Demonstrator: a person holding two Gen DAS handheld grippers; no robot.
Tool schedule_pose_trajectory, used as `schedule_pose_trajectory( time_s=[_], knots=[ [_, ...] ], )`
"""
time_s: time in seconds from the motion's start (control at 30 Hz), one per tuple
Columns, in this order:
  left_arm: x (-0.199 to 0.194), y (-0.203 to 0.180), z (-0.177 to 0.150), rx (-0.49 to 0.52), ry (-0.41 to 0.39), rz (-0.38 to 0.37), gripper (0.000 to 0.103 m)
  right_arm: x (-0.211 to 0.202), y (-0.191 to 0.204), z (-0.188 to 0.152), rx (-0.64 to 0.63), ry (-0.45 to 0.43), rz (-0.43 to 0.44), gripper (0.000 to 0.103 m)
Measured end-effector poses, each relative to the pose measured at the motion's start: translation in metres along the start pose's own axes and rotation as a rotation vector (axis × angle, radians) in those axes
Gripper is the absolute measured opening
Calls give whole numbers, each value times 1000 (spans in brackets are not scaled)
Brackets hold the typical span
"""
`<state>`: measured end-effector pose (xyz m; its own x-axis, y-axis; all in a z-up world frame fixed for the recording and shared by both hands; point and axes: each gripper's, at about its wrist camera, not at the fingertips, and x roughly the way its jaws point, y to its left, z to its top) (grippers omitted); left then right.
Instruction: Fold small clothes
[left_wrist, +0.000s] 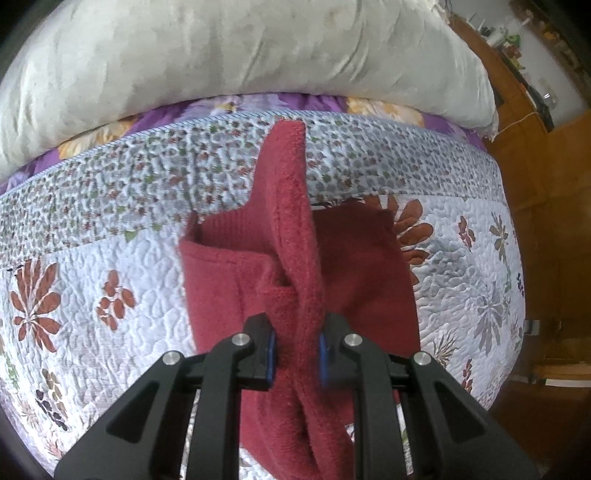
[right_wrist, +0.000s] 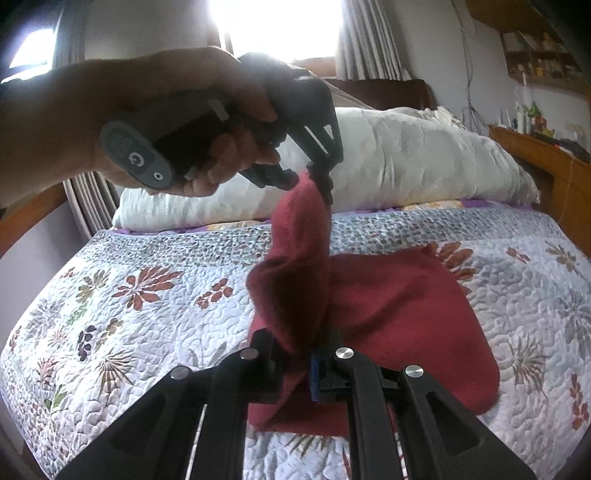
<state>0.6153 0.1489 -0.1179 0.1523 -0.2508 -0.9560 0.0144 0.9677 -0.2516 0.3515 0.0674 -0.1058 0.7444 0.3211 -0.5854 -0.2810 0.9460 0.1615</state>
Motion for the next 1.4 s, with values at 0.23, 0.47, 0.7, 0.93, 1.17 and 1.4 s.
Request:
schedule_pose_trajectory(
  time_s=[0.23, 0.47, 0.7, 0.93, 1.17, 1.4],
  knots=[
    [22, -26, 4, 25, 23, 15, 15, -2, -26, -6, 48, 4, -13, 10],
    [48, -50, 7, 40, 51, 42, 15, -4, -51, -13, 110, 9, -17, 10],
    [76, -72, 8, 57, 81, 75, 15, -3, -80, -24, 177, 20, -18, 10],
    [108, -89, 9, 65, 102, 116, 15, -1, -99, -37, 208, 31, -19, 9],
    [126, -108, 9, 74, 108, 163, 16, -1, -123, -48, 259, 42, -18, 9],
    [133, -129, 7, 72, 85, 284, 16, -5, -131, -52, 278, 32, -7, 9]
  ],
)
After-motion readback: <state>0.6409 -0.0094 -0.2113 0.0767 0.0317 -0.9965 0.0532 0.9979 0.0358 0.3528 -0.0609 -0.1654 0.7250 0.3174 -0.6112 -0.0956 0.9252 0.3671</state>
